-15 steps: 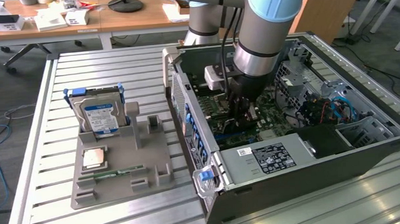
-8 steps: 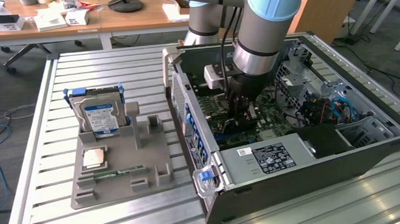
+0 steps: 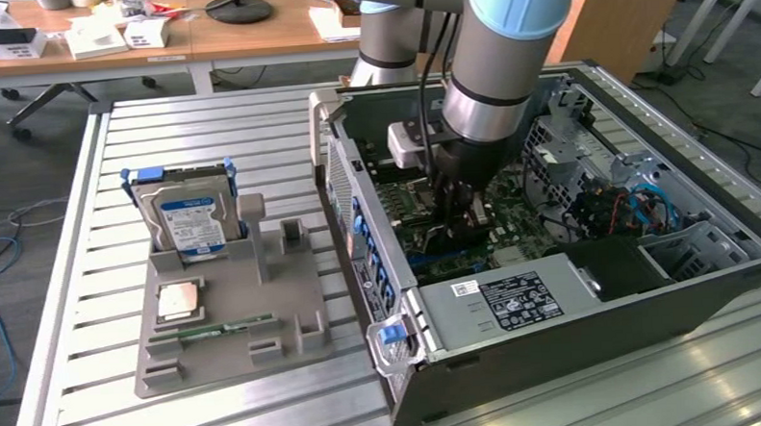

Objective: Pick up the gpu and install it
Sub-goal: 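Insert the gpu into the slot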

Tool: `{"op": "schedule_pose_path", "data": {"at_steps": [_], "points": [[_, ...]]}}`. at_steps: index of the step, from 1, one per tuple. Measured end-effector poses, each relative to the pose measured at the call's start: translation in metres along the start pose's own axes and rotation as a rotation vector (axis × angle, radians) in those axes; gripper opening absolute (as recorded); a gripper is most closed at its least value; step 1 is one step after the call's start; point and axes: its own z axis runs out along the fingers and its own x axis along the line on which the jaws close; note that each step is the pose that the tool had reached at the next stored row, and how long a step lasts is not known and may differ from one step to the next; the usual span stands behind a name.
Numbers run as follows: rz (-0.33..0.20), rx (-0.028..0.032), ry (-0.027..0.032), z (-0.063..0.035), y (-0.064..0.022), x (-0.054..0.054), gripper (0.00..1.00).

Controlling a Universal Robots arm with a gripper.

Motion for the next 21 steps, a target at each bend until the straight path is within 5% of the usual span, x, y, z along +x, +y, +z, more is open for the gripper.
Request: {"op": "schedule_pose_path", "data": {"at_steps": [11, 21], "points": [[-0.001, 0.0084, -0.0021, 0.0, 0.002, 0.0001, 0.4], [-0.001, 0.0096, -0.0021, -0.0067, 0.0023, 0.0001, 0.4]]}}
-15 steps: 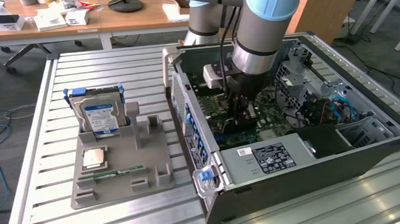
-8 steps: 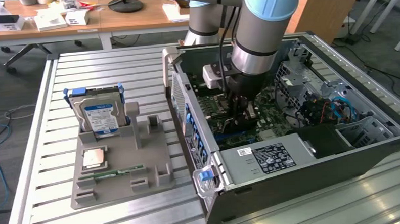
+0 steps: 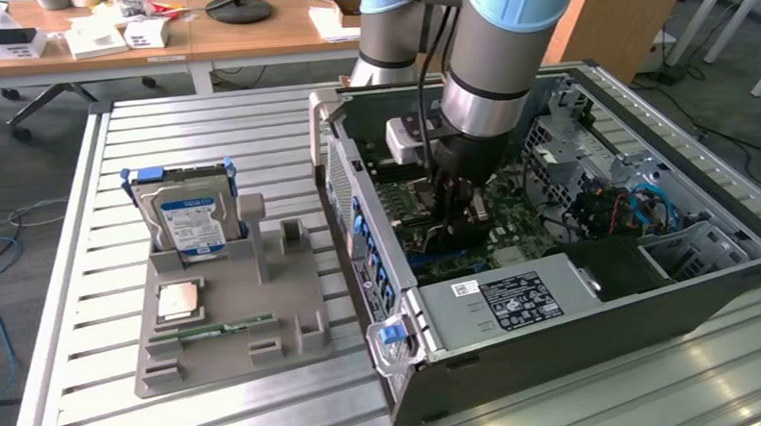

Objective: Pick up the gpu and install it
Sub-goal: 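Insert the gpu into the slot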

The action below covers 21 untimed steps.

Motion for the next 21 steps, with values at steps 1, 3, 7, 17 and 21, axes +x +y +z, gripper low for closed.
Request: {"op": "schedule_pose_path", "data": {"at_steps": [1, 3, 7, 17, 21], "points": [[0.0, 0.0, -0.0001, -0.001, 0.0, 0.0, 0.4], [0.0, 0.0, 0.0, -0.0029, 0.0, 0.0, 0.4], [0.0, 0.0, 0.0, -0.0081, -0.0001, -0.001, 0.4], [0.0, 0.0001, 0.0, -0.0253, -0.0005, -0.002, 0.4], [0.0, 0.0, 0.0, -0.0349, -0.0006, -0.002, 0.4]]}}
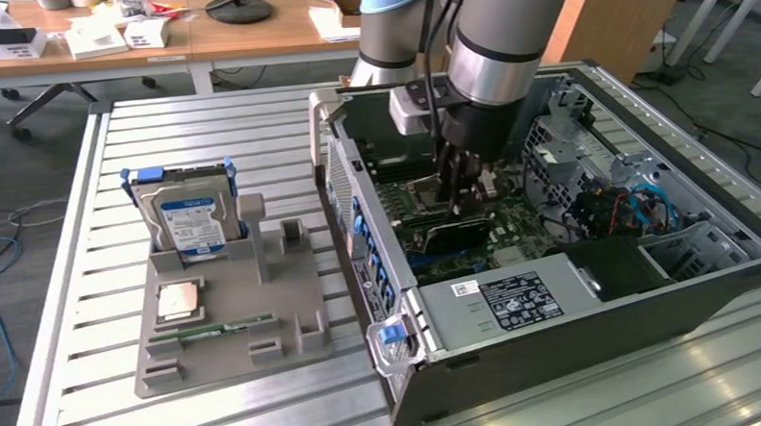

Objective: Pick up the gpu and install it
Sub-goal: 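Insert the gpu into the slot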

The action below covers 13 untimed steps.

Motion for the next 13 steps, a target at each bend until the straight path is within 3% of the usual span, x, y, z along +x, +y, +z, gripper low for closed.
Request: {"op": "schedule_pose_path", "data": {"at_steps": [7, 13], "points": [[0.0, 0.0, 0.0, -0.0189, -0.0004, -0.001, 0.4], [0.0, 0.0, 0.0, -0.0253, -0.0004, -0.002, 0.4]]}}
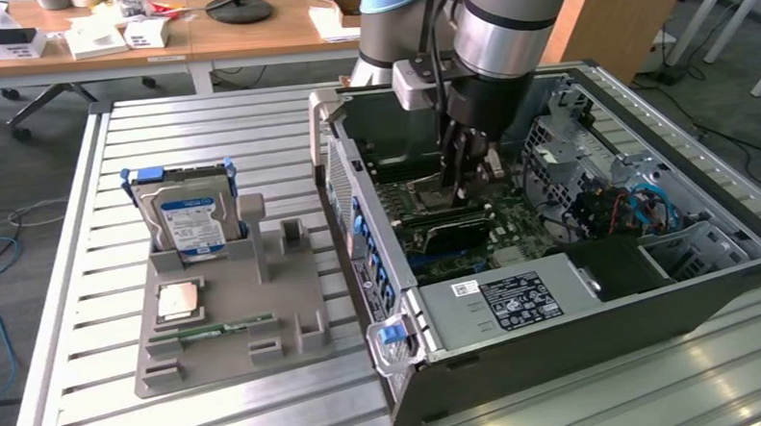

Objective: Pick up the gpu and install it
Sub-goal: 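Insert the gpu into the slot, then press down on the gpu until it lock into place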

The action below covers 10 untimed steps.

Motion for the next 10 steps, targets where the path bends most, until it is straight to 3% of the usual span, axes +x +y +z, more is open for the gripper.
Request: {"op": "schedule_pose_path", "data": {"at_steps": [10], "points": [[0.0, 0.0, 0.0, -0.0011, 0.0, -0.0001, 0.4]]}}
